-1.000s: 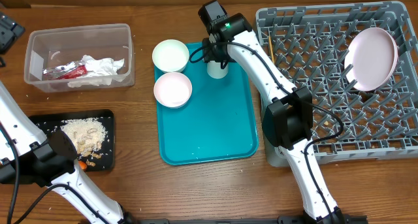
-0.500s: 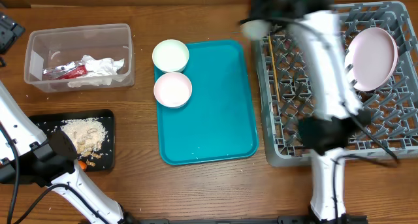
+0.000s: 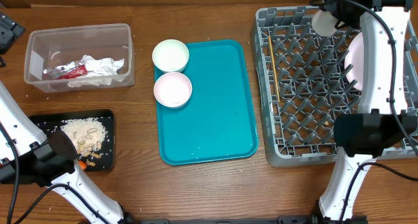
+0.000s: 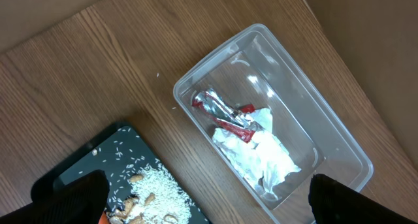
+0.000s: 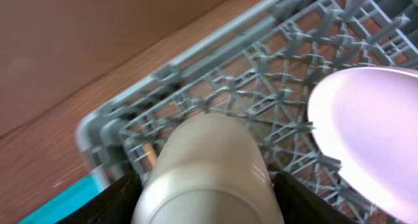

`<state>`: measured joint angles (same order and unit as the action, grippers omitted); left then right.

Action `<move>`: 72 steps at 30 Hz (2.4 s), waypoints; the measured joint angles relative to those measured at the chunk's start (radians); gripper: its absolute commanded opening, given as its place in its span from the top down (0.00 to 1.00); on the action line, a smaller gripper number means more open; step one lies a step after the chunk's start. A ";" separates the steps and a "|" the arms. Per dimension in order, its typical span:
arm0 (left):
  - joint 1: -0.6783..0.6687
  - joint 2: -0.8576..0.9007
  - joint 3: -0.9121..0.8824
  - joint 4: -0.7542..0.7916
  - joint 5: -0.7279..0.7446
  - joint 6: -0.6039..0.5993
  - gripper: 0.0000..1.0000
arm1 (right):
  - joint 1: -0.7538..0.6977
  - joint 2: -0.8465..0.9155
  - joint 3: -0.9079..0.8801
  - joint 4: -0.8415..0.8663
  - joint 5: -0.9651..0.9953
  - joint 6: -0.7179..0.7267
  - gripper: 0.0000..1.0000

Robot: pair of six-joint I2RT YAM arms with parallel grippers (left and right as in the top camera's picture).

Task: Sort waste into correct bins and load items into the dishwasher rack
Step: 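Carry the cup into the rack and set it down, then return the right gripper to the tray and grasp the pink bowl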

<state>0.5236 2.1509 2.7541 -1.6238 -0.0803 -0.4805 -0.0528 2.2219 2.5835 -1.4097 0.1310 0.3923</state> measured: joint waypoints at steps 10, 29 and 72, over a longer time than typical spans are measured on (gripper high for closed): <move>0.000 0.000 0.000 0.000 0.000 0.000 0.00 | -0.100 0.029 -0.209 0.095 0.003 0.021 0.00; 0.000 0.000 0.000 0.000 0.000 0.000 0.00 | 0.133 -0.019 0.040 0.023 -0.232 0.026 0.03; 0.000 0.000 0.000 0.000 0.000 0.000 0.00 | 0.679 0.206 -0.396 0.064 -0.246 0.208 0.61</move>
<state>0.5236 2.1509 2.7541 -1.6238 -0.0803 -0.4805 0.6262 2.4275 2.1876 -1.3453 -0.1154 0.5999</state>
